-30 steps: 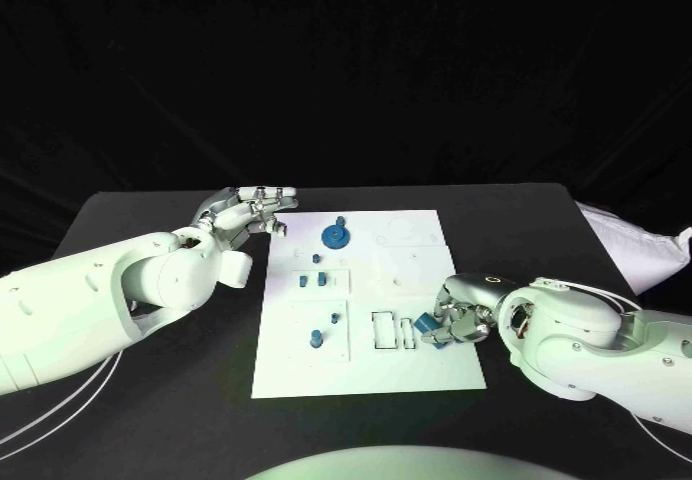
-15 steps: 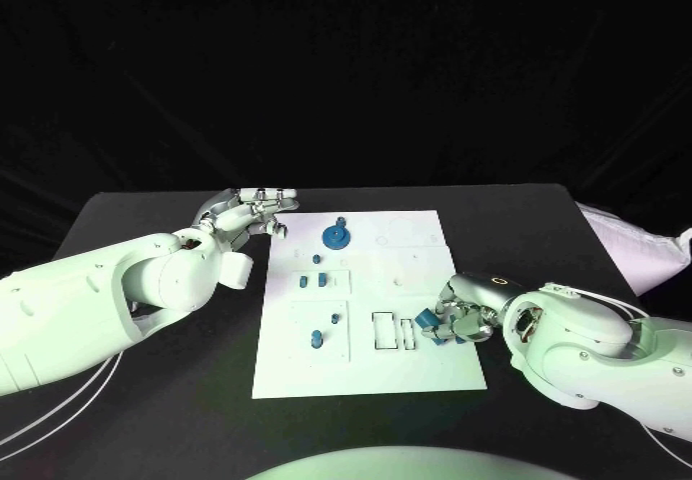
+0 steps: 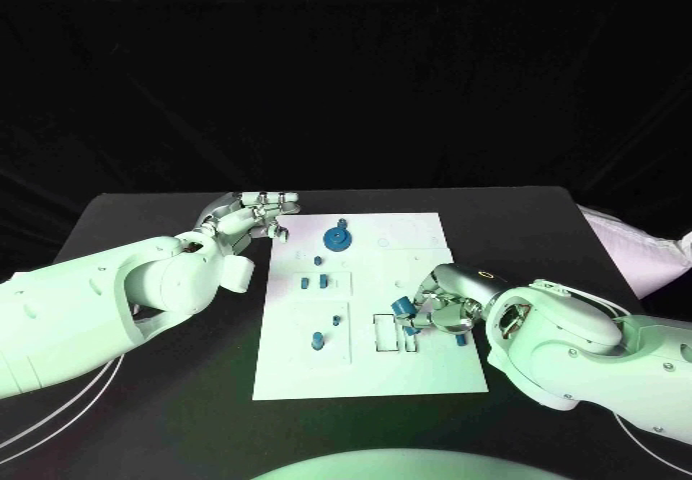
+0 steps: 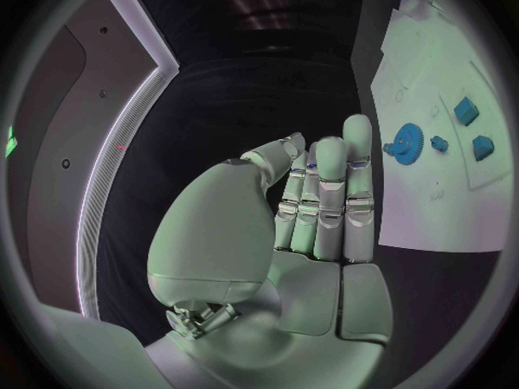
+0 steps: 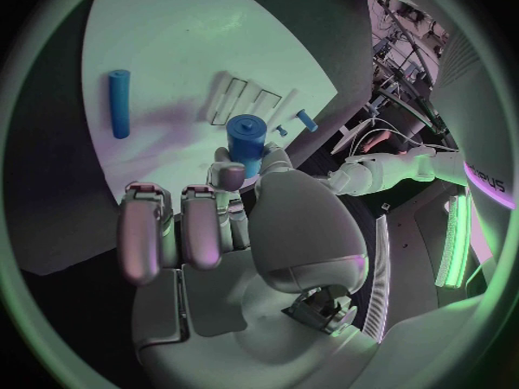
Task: Assemble the parts on the task board
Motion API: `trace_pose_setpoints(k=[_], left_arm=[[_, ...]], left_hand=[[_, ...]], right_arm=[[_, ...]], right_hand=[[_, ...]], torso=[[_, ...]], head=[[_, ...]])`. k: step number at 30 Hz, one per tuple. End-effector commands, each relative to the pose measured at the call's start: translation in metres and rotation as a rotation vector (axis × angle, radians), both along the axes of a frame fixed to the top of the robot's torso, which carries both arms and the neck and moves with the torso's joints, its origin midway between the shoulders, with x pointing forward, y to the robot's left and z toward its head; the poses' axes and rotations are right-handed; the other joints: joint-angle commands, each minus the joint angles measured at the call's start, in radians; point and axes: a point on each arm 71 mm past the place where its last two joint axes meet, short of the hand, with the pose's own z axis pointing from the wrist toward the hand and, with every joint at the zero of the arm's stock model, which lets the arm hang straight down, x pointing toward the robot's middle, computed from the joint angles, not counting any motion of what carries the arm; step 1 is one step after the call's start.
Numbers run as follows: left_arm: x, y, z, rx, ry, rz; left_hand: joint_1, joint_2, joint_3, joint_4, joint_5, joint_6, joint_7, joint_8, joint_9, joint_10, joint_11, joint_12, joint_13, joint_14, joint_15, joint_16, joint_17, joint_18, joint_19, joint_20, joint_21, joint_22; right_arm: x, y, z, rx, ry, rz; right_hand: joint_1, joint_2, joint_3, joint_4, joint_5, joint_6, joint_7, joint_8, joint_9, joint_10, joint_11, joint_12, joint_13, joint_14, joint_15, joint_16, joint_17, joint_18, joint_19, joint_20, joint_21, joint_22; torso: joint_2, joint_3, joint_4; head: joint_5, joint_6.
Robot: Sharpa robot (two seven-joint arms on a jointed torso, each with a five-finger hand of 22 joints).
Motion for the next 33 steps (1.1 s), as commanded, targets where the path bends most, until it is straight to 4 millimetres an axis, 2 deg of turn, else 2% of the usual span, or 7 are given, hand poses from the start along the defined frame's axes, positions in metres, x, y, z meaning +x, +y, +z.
trace_pose_setpoints(k=[1,18,20,23,27,31,33], left_arm=[[-0.001,-0.003,0.001,-0.015,-0.001,-0.022],[-0.001,-0.003,0.001,-0.017,-0.001,-0.025],[-0.001,-0.004,0.001,-0.017,-0.001,-0.025],[-0.001,-0.004,0.001,-0.017,-0.001,-0.026],[-0.001,-0.004,0.001,-0.017,-0.001,-0.025],[-0.001,-0.004,0.001,-0.017,-0.001,-0.025],[-0.001,-0.004,0.001,-0.017,0.000,-0.025]], left_hand=[[0.000,0.000,-0.008,0.000,0.003,-0.007,0.002,0.005,-0.001,-0.008,-0.002,0.004,0.000,-0.007,-0.001,-0.004,-0.001,0.011,-0.007,0.003,-0.004,-0.002],[-0.006,0.001,-0.012,0.004,0.003,-0.008,0.002,0.006,-0.002,-0.011,-0.002,0.006,0.000,-0.007,0.000,-0.004,-0.002,0.011,-0.007,0.004,-0.006,-0.003],[-0.006,0.001,-0.012,0.004,0.003,-0.008,0.002,0.006,-0.002,-0.011,-0.002,0.006,0.000,-0.007,0.000,-0.004,-0.002,0.011,-0.007,0.004,-0.006,-0.003],[-0.006,0.001,-0.012,0.004,0.003,-0.008,0.002,0.006,-0.002,-0.011,-0.002,0.006,0.000,-0.007,0.000,-0.004,-0.002,0.011,-0.007,0.004,-0.006,-0.003],[-0.006,0.001,-0.012,0.004,0.003,-0.008,0.002,0.006,-0.002,-0.011,-0.002,0.006,0.000,-0.007,0.000,-0.004,-0.002,0.011,-0.007,0.004,-0.006,-0.003],[-0.006,0.001,-0.012,0.004,0.003,-0.008,0.002,0.006,-0.002,-0.011,-0.002,0.006,0.000,-0.007,0.000,-0.004,-0.002,0.011,-0.007,0.004,-0.006,-0.003],[-0.006,0.001,-0.012,0.004,0.003,-0.008,0.002,0.006,-0.002,-0.011,-0.002,0.006,0.000,-0.007,0.000,-0.004,-0.002,0.011,-0.007,0.004,-0.006,-0.003]], right_arm=[[-0.002,0.006,-0.004,-0.032,0.042,0.030],[-0.002,0.024,-0.015,-0.114,0.074,0.114],[-0.001,0.025,-0.015,-0.115,0.063,0.112],[0.000,0.024,-0.014,-0.116,0.038,0.107],[0.002,0.024,-0.011,-0.119,-0.021,0.107],[0.003,0.025,-0.009,-0.121,-0.057,0.110],[0.003,0.025,-0.008,-0.122,-0.066,0.113]], right_hand=[[0.002,0.013,-0.010,0.000,-0.007,0.024,-0.016,0.004,0.034,0.012,-0.001,-0.002,0.004,0.061,-0.008,0.007,0.003,-0.015,0.008,-0.001,0.005,0.045],[-0.033,0.035,-0.037,0.000,-0.043,0.038,-0.022,0.004,0.048,0.025,-0.006,-0.004,0.023,0.059,-0.012,0.006,0.002,-0.014,0.006,-0.005,0.004,0.044],[-0.051,0.035,-0.051,0.000,-0.078,0.039,-0.023,0.003,0.052,0.026,-0.006,-0.009,0.024,0.058,-0.012,0.004,0.000,-0.014,0.005,-0.006,0.003,0.043],[-0.100,0.032,-0.096,0.000,-0.211,0.038,-0.021,-0.001,0.060,0.025,-0.006,-0.024,0.026,0.057,-0.011,-0.001,-0.007,-0.013,0.001,-0.006,0.000,0.039],[-0.179,-0.018,-0.148,0.000,-0.325,0.031,-0.017,-0.008,0.068,0.016,-0.001,-0.051,0.019,0.053,-0.009,-0.012,-0.021,-0.010,-0.008,-0.002,-0.009,0.026],[-0.258,-0.081,-0.104,0.003,-0.337,0.028,-0.016,-0.012,0.077,0.012,0.000,-0.068,0.019,0.053,-0.007,-0.017,-0.026,-0.009,-0.011,-0.001,-0.012,0.023],[-0.266,-0.091,-0.082,0.003,-0.336,0.027,-0.016,-0.013,0.080,0.011,0.000,-0.075,0.019,0.052,-0.007,-0.019,-0.028,-0.009,-0.011,-0.001,-0.013,0.023]], torso=[[0.001,0.0002,-0.0004],[0.000,-0.0004,-0.0007],[0.000,-0.0008,-0.0003],[0.000,-0.0004,-0.0005],[0.000,0.0000,-0.0006],[0.000,0.0001,-0.0008],[0.000,0.0003,-0.0005]], head=[[0.001,-0.001],[0.004,-0.004],[0.004,-0.003],[0.005,-0.003],[0.004,-0.003],[0.004,-0.002],[0.005,-0.003]])
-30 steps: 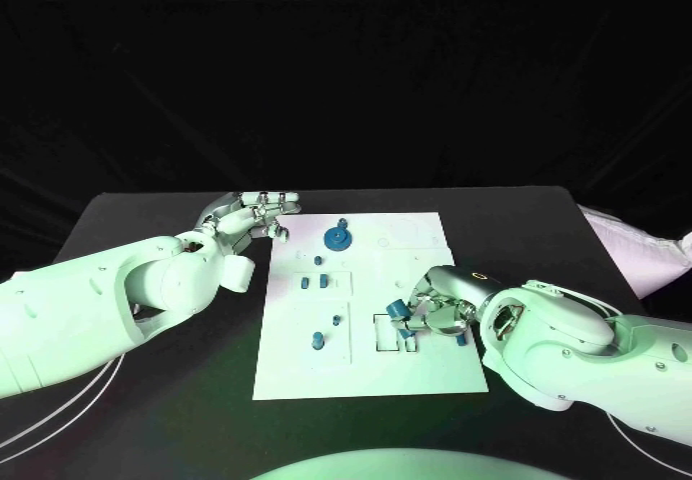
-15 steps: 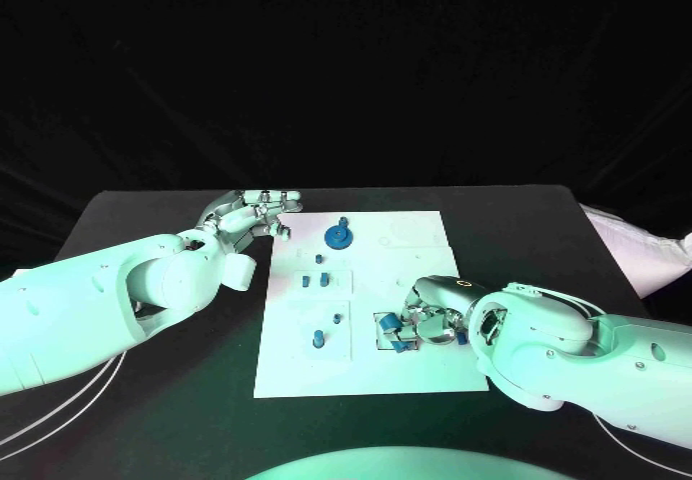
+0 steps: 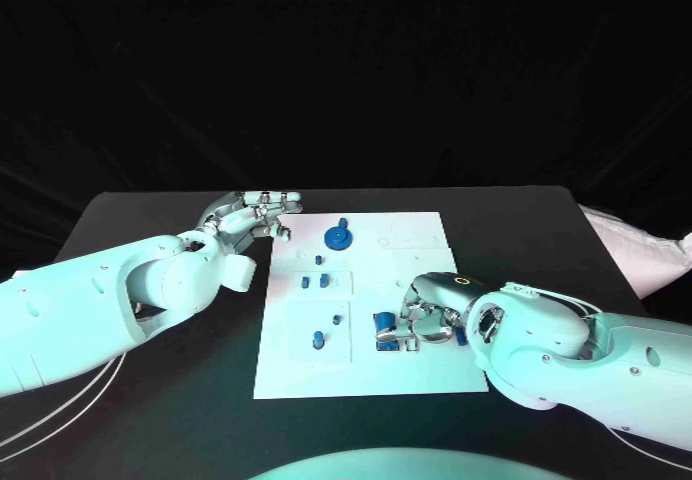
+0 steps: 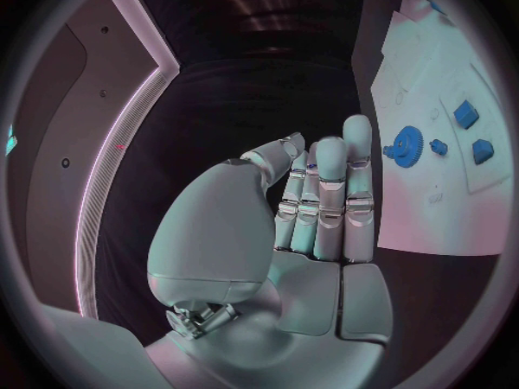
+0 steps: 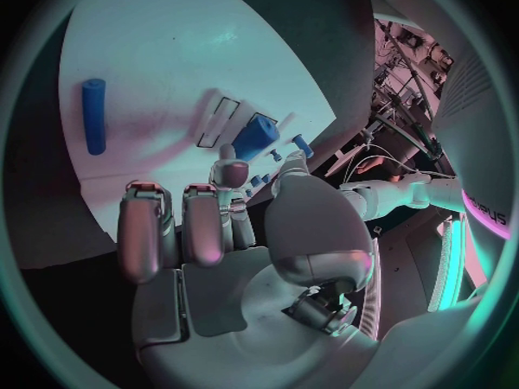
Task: Assemble the parts on the task board
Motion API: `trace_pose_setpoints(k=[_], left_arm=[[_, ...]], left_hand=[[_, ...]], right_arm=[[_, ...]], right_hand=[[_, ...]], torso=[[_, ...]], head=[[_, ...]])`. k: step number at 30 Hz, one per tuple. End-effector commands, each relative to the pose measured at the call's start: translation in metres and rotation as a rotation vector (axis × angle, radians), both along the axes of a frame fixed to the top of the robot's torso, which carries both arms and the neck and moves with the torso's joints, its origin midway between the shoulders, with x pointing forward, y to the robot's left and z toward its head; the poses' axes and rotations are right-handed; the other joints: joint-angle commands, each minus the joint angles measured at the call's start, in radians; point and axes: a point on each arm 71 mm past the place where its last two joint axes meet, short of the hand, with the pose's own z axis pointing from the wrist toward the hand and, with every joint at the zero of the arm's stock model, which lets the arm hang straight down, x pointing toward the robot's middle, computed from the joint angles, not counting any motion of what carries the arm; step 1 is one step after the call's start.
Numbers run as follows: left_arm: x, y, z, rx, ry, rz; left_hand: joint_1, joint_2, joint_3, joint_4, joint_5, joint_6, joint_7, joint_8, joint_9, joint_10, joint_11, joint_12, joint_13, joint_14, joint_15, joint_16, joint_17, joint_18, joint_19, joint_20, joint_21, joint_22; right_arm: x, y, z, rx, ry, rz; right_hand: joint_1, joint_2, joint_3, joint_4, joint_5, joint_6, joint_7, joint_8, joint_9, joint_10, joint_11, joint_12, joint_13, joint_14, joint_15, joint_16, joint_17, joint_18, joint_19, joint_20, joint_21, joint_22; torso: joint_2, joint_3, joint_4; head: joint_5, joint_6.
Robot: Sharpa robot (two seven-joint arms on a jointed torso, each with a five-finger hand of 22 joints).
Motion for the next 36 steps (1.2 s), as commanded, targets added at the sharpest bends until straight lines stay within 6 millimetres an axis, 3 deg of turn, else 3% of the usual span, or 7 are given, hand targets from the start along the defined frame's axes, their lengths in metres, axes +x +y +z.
trace_pose_setpoints(k=[1,6,11,15,19,25,36], left_arm=[[-0.0006,-0.0025,0.0009,-0.014,-0.003,-0.017],[-0.0005,-0.0023,0.0009,-0.014,-0.003,-0.017],[-0.0005,-0.0023,0.0009,-0.014,-0.003,-0.017],[-0.0005,-0.0023,0.0009,-0.014,-0.003,-0.017],[-0.0004,-0.0023,0.0008,-0.014,-0.003,-0.017],[-0.0003,-0.0018,0.0007,-0.013,-0.002,-0.016],[0.0000,-0.0003,0.0001,-0.011,-0.001,-0.013]], left_hand=[[-0.006,0.001,-0.008,0.000,0.003,-0.003,0.000,0.006,-0.002,-0.007,0.002,0.006,0.000,-0.007,0.000,-0.004,-0.001,0.010,-0.003,0.000,-0.006,-0.001],[-0.006,0.001,-0.008,0.000,0.003,-0.003,0.000,0.006,-0.002,-0.007,0.002,0.006,0.000,-0.007,0.000,-0.004,-0.001,0.010,-0.003,0.000,-0.006,-0.001],[-0.006,0.001,-0.008,0.000,0.003,-0.003,0.000,0.006,-0.002,-0.007,0.002,0.006,0.000,-0.007,0.000,-0.004,-0.001,0.010,-0.003,0.000,-0.006,-0.001],[-0.006,0.001,-0.008,0.000,0.003,-0.003,0.000,0.006,-0.002,-0.007,0.002,0.006,0.000,-0.007,0.000,-0.004,-0.001,0.010,-0.003,0.000,-0.006,-0.001],[-0.006,0.001,-0.008,0.000,0.003,-0.003,0.000,0.006,-0.002,-0.007,0.002,0.006,0.000,-0.007,0.000,-0.004,-0.001,0.010,-0.003,0.000,-0.006,-0.001],[-0.007,0.003,-0.009,0.001,0.004,-0.004,0.000,0.006,-0.002,-0.009,0.002,0.008,0.000,-0.008,0.000,-0.003,-0.001,0.010,-0.003,0.000,-0.008,-0.002],[-0.007,0.003,-0.009,0.001,0.004,-0.004,0.000,0.006,-0.002,-0.009,0.002,0.008,0.000,-0.008,0.000,-0.003,-0.001,0.010,-0.003,0.000,-0.008,-0.002]], right_arm=[[0.0010,0.0009,0.0035,-0.013,-0.068,0.011],[0.0002,0.0021,0.0034,-0.015,-0.067,0.020],[-0.0003,0.0038,0.0021,-0.025,-0.056,0.031],[0.0004,0.0058,0.0004,-0.038,-0.054,0.041],[0.0007,0.0075,-0.0017,-0.050,-0.050,0.050],[0.0005,0.0087,-0.0034,-0.060,-0.049,0.059],[-0.0025,0.0073,0.0019,0.008,-0.083,0.072]], right_hand=[[-0.010,-0.007,0.017,0.000,-0.001,-0.006,0.002,-0.004,0.002,-0.007,0.002,-0.005,0.000,0.049,-0.003,-0.007,-0.002,-0.009,-0.005,0.001,-0.005,0.023],[0.041,0.005,0.054,-0.005,0.038,-0.006,0.002,-0.006,0.009,-0.004,0.001,-0.008,0.009,0.050,-0.003,-0.007,-0.001,-0.009,-0.005,0.001,-0.005,0.024],[0.211,0.031,0.093,-0.067,0.091,-0.005,0.000,-0.008,0.017,0.001,-0.001,-0.010,0.022,0.051,-0.006,-0.005,0.004,-0.010,-0.003,-0.001,-0.004,0.027],[0.323,0.055,0.129,-0.124,0.071,-0.002,-0.002,-0.009,0.021,0.004,-0.005,-0.011,0.028,0.052,-0.009,-0.002,0.010,-0.011,0.000,-0.003,-0.002,0.031],[0.370,0.057,0.141,-0.153,0.055,0.000,-0.004,-0.009,0.024,0.005,-0.006,-0.013,0.032,0.053,-0.010,0.002,0.015,-0.011,0.001,-0.004,0.000,0.034],[0.378,0.048,0.136,-0.161,0.046,0.001,-0.002,-0.011,0.025,0.008,-0.005,-0.015,0.035,0.053,-0.009,0.002,0.017,-0.012,0.002,-0.005,0.000,0.035],[0.318,0.042,0.097,-0.119,0.060,0.007,-0.001,-0.012,0.030,0.023,-0.003,-0.004,0.053,0.056,-0.007,0.011,0.030,-0.015,0.010,-0.002,0.007,0.048]], torso=[[0.001,0.0004,0.0002],[0.000,0.0004,0.0000],[0.001,0.0004,0.0003],[0.000,0.0006,-0.0005],[0.001,0.0005,0.0006],[0.001,0.0003,0.0000],[0.000,0.0018,-0.0005]], head=[[0.001,0.000],[0.001,0.000],[0.001,-0.001],[0.002,-0.002],[0.003,-0.003],[0.005,-0.005],[0.007,-0.006]])
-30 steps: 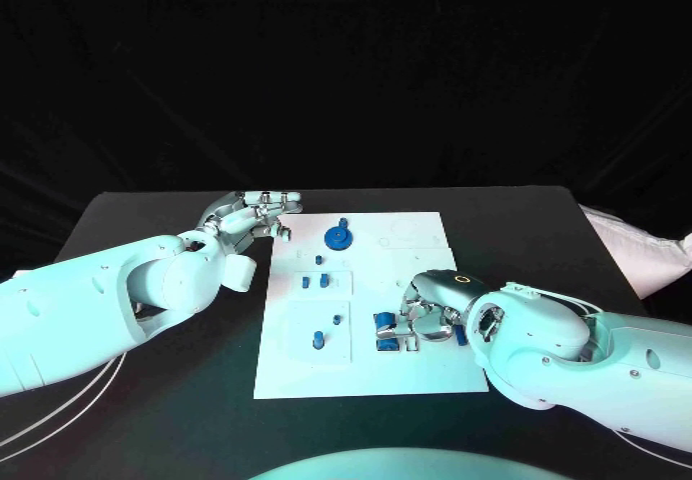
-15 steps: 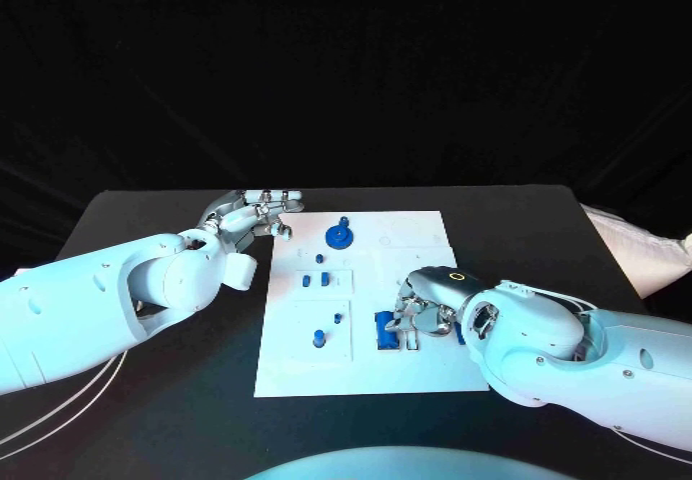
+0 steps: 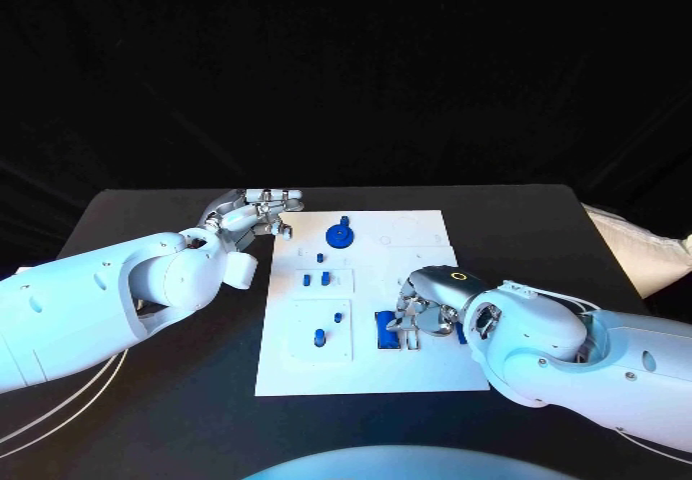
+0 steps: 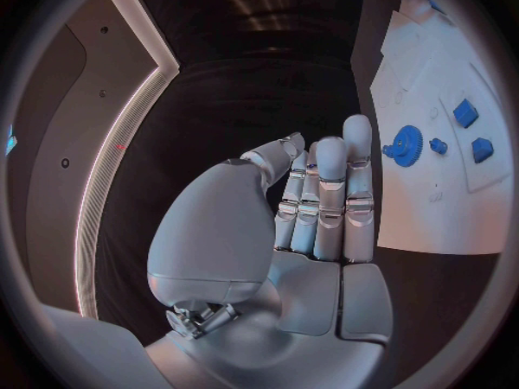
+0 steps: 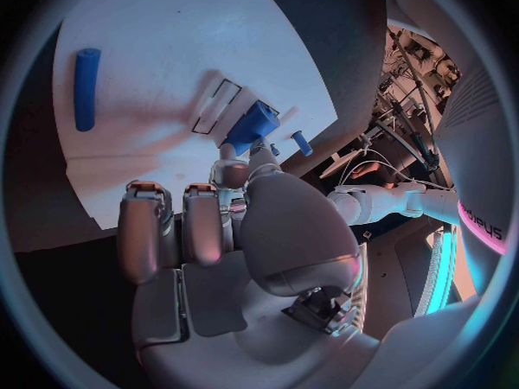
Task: Assemble the parts on the task board
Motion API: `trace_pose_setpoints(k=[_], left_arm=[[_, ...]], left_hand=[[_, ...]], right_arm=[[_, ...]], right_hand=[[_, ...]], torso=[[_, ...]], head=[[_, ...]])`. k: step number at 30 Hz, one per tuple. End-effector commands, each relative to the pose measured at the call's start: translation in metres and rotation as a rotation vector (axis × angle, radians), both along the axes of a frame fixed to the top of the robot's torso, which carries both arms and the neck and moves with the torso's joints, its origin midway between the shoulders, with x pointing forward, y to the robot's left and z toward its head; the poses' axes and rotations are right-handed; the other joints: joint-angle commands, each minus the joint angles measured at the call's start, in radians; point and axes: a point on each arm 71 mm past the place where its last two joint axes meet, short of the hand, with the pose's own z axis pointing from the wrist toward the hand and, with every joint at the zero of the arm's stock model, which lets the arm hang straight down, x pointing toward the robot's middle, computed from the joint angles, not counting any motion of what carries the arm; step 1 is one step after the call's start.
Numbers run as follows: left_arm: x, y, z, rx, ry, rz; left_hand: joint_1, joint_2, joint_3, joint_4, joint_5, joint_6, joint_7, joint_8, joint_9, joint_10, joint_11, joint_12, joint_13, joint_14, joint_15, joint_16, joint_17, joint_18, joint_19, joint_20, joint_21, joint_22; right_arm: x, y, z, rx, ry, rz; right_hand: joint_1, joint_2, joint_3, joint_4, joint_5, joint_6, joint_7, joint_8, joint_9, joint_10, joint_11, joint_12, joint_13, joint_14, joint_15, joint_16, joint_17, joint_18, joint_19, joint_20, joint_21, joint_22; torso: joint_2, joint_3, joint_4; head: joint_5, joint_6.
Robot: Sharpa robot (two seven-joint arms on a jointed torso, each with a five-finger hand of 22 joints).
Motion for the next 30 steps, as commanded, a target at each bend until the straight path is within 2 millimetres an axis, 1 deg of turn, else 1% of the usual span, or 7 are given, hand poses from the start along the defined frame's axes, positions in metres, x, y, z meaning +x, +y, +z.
trace_pose_setpoints(k=[1,6,9,12,19,24,30], left_arm=[[-0.0004,-0.0012,0.0001,-0.012,-0.002,-0.014],[-0.0007,-0.0007,-0.0008,-0.012,0.001,-0.013],[-0.0009,-0.0001,-0.0011,-0.011,0.002,-0.012],[-0.0010,0.0003,-0.0013,-0.011,0.002,-0.012],[-0.0012,0.0002,-0.0015,-0.011,0.003,-0.013],[-0.0013,0.0003,-0.0016,-0.011,0.003,-0.013],[-0.0014,0.0007,-0.0016,-0.011,0.003,-0.012]], left_hand=[[-0.007,0.003,-0.006,-0.002,0.004,-0.004,0.000,0.006,-0.002,-0.005,-0.002,0.002,0.000,-0.008,0.000,-0.003,-0.001,0.011,-0.003,0.000,-0.004,-0.001],[-0.007,0.003,-0.006,-0.002,0.004,-0.004,0.000,0.006,-0.002,-0.005,-0.002,0.002,0.000,-0.008,0.000,-0.003,-0.001,0.011,-0.003,0.000,-0.004,-0.001],[-0.007,0.003,-0.006,-0.002,0.004,-0.004,0.000,0.006,-0.002,-0.005,-0.002,0.002,0.000,-0.008,0.000,-0.003,-0.001,0.011,-0.003,0.000,-0.004,-0.001],[-0.007,0.003,-0.006,-0.002,0.004,-0.004,0.000,0.006,-0.002,-0.005,-0.002,0.002,0.000,-0.008,0.000,-0.003,-0.001,0.011,-0.003,0.000,-0.004,-0.001],[-0.006,0.004,-0.006,-0.002,0.004,-0.005,0.000,0.007,-0.002,-0.006,-0.002,0.003,0.000,-0.009,0.000,-0.004,-0.003,0.011,-0.003,0.000,-0.004,-0.001],[-0.006,0.004,-0.006,-0.002,0.004,-0.005,0.000,0.007,-0.002,-0.006,-0.002,0.003,0.000,-0.009,0.000,-0.004,-0.003,0.011,-0.003,0.000,-0.004,-0.001],[-0.006,0.004,-0.006,-0.002,0.004,-0.005,0.000,0.007,-0.002,-0.006,-0.002,0.003,0.000,-0.009,0.000,-0.004,-0.003,0.011,-0.003,0.000,-0.004,-0.001]], right_arm=[[-0.0043,0.0014,0.0005,0.023,-0.010,0.040],[-0.0081,0.0005,0.0009,0.023,0.016,0.063],[-0.0096,-0.0010,-0.0014,-0.006,0.046,0.073],[-0.0100,-0.0025,-0.0036,-0.033,0.068,0.078],[-0.0099,-0.0022,-0.0057,-0.059,0.084,0.083],[-0.0081,-0.0022,-0.0060,-0.062,0.075,0.069],[-0.0042,-0.0054,-0.0070,-0.071,0.062,0.033]], right_hand=[[-0.016,-0.003,-0.007,0.012,0.016,0.009,-0.001,-0.004,0.002,0.010,0.000,0.010,0.008,0.060,-0.004,0.006,0.007,-0.015,0.011,-0.002,0.009,0.050],[-0.028,-0.014,-0.026,0.023,0.023,0.009,-0.001,-0.005,0.004,0.011,0.001,0.008,0.010,0.060,-0.004,0.007,0.008,-0.015,0.010,-0.002,0.009,0.050],[-0.028,-0.019,-0.037,0.025,0.004,0.010,-0.002,-0.005,0.006,0.012,0.000,0.008,0.014,0.060,-0.004,0.008,0.009,-0.015,0.010,-0.002,0.009,0.050],[-0.023,-0.019,-0.045,0.025,-0.017,0.010,-0.002,-0.005,0.008,0.013,0.000,0.007,0.016,0.060,-0.004,0.009,0.010,-0.015,0.011,-0.002,0.009,0.052],[-0.021,-0.018,-0.046,0.026,-0.020,0.010,-0.002,-0.005,0.008,0.013,0.000,0.006,0.016,0.060,-0.004,0.008,0.010,-0.015,0.011,-0.002,0.009,0.051],[-0.020,-0.008,-0.045,0.028,-0.017,0.011,-0.002,-0.005,0.009,0.013,0.000,0.006,0.017,0.060,-0.004,0.008,0.011,-0.016,0.011,-0.002,0.010,0.052],[-0.028,0.017,-0.049,0.045,-0.006,0.013,-0.003,-0.005,0.012,0.018,-0.001,0.010,0.025,0.061,-0.005,0.012,0.016,-0.017,0.015,-0.003,0.014,0.059]], torso=[[0.000,0.0018,-0.0001],[0.000,0.0003,0.0002],[0.000,0.0003,-0.0003],[0.000,0.0002,-0.0008],[0.000,0.0000,0.0007],[0.000,-0.0002,0.0008],[0.000,-0.0009,0.0005]], head=[[0.001,-0.001],[0.003,0.001],[0.004,0.000],[0.004,-0.002],[0.003,-0.004],[0.004,-0.004],[0.004,-0.006]])
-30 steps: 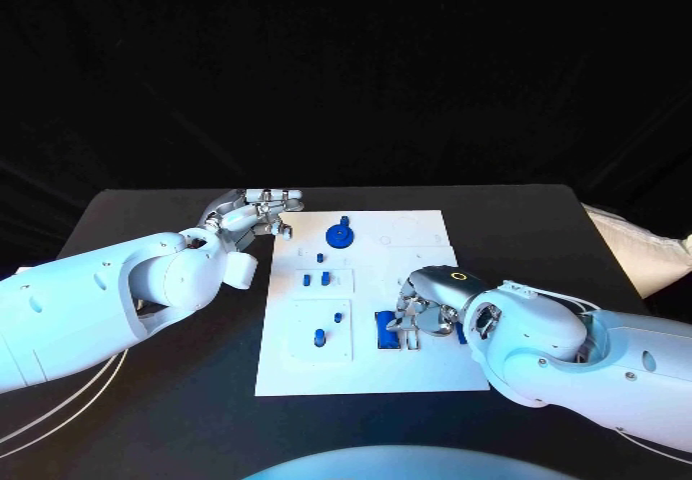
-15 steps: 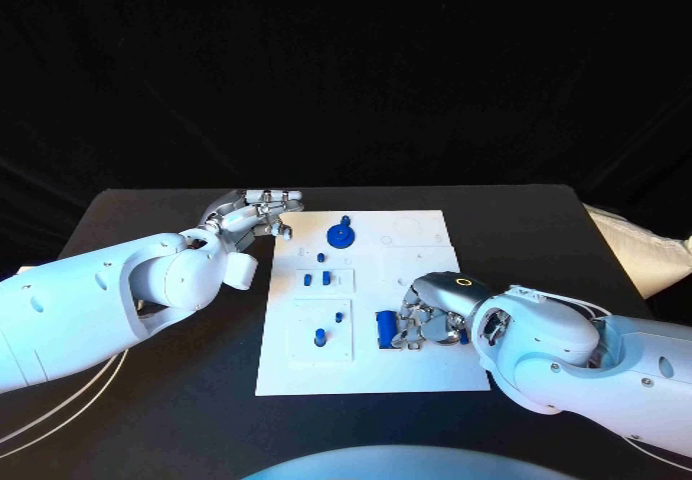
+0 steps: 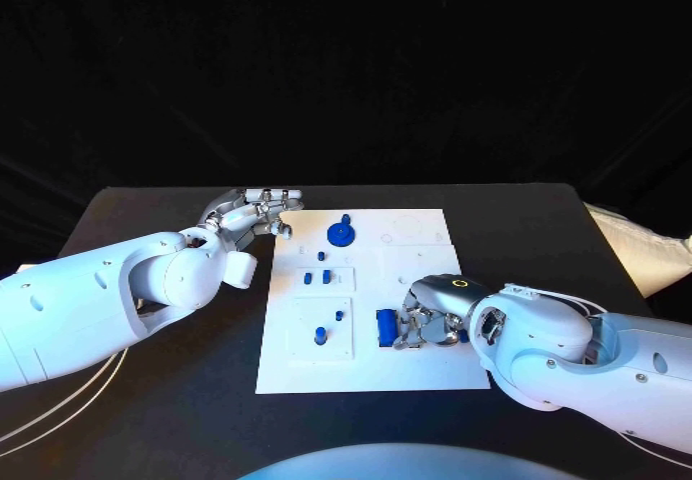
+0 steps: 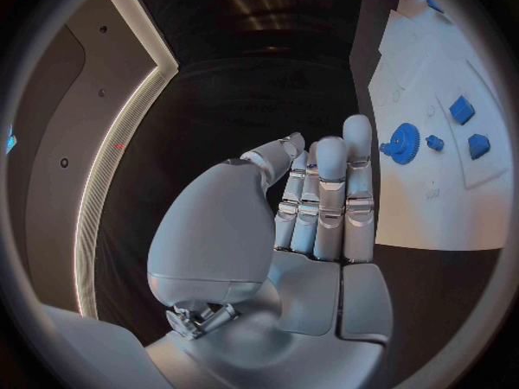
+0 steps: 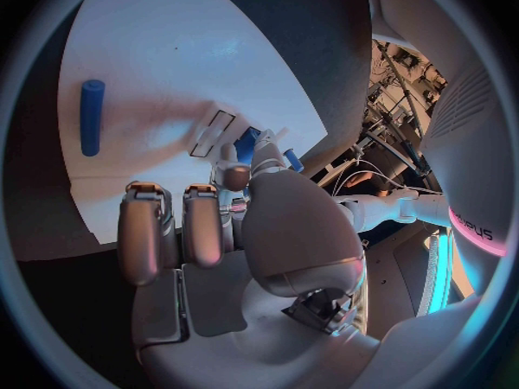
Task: Assemble the parts on the task board
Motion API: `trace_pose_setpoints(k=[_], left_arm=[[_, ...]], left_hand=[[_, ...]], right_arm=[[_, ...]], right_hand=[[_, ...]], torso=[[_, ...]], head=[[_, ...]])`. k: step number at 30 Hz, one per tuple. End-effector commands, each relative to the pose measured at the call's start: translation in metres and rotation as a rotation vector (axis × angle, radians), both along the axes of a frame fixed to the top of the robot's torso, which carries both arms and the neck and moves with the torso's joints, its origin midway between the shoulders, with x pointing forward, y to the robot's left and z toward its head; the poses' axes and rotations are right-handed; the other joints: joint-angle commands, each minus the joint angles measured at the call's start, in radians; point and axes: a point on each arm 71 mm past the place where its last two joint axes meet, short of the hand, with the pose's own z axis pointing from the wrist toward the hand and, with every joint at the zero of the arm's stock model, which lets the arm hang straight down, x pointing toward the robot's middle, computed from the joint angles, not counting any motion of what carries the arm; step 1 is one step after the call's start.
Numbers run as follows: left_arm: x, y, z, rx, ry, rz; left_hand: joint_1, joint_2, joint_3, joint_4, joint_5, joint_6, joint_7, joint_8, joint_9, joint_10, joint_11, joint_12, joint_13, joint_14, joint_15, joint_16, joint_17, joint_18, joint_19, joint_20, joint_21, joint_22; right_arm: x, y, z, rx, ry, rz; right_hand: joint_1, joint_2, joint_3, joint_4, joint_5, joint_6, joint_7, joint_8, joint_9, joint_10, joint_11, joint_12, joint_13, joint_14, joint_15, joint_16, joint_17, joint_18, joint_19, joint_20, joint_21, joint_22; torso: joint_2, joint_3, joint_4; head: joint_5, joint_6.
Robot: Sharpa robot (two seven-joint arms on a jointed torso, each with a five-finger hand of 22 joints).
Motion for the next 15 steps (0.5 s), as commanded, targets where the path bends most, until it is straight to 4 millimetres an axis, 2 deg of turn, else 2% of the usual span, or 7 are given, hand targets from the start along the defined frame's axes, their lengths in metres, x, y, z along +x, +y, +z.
trace_pose_setpoints(k=[1,4,7,15], left_arm=[[-0.0007,-0.0017,0.0008,-0.013,-0.003,-0.016],[-0.0008,-0.0012,0.0008,-0.013,-0.002,-0.015],[-0.0008,-0.0007,0.0008,-0.012,-0.002,-0.014],[-0.0009,-0.0002,0.0007,-0.012,-0.001,-0.014]], left_hand=[[-0.006,0.004,-0.006,-0.002,0.004,-0.005,0.000,0.007,-0.002,-0.006,-0.002,0.003,0.000,-0.009,0.000,-0.004,-0.001,0.011,-0.003,0.000,-0.004,-0.001],[-0.006,0.004,-0.006,-0.002,0.004,-0.005,0.000,0.007,-0.002,-0.006,-0.002,0.003,0.000,-0.009,0.000,-0.004,-0.001,0.011,-0.003,0.000,-0.004,-0.001],[-0.006,0.004,-0.006,-0.002,0.004,-0.005,0.000,0.007,-0.002,-0.006,-0.002,0.003,0.000,-0.009,0.000,-0.004,-0.001,0.011,-0.003,0.000,-0.004,-0.001],[-0.006,0.004,-0.006,-0.002,0.004,-0.005,0.000,0.007,-0.002,-0.006,-0.002,0.003,0.000,-0.009,0.000,-0.004,-0.001,0.011,-0.003,0.000,-0.004,-0.001]], right_arm=[[0.0021,-0.0030,-0.0016,-0.030,-0.007,-0.025],[0.0032,-0.0043,-0.0018,-0.032,-0.011,-0.035],[0.0036,-0.0050,-0.0017,-0.033,-0.013,-0.038],[0.0022,-0.0052,-0.0011,-0.031,-0.009,-0.025]], right_hand=[[-0.001,0.014,0.001,0.011,0.009,0.010,-0.001,-0.005,0.002,0.008,-0.001,0.005,0.003,0.061,-0.005,0.007,0.003,-0.017,0.009,-0.003,0.004,0.061],[-0.009,0.025,-0.004,0.023,0.019,0.011,-0.001,-0.004,0.003,0.010,-0.002,0.006,0.007,0.062,-0.006,0.009,0.006,-0.018,0.010,-0.003,0.005,0.063],[-0.010,0.027,-0.005,0.025,0.020,0.011,-0.002,-0.004,0.003,0.010,-0.002,0.006,0.007,0.061,-0.006,0.009,0.005,-0.018,0.010,-0.003,0.006,0.064],[0.005,-0.003,-0.029,0.018,0.000,0.008,-0.001,-0.006,0.006,0.007,-0.001,-0.005,0.005,0.060,-0.006,0.005,0.000,-0.017,0.006,-0.003,0.002,0.059]], torso=[[0.000,-0.0005,0.0000],[0.000,0.0000,-0.0011],[0.000,0.0008,-0.0007],[0.000,0.0007,-0.0007]], head=[[0.000,-0.001],[0.002,-0.002],[0.002,-0.001],[0.002,-0.001]])
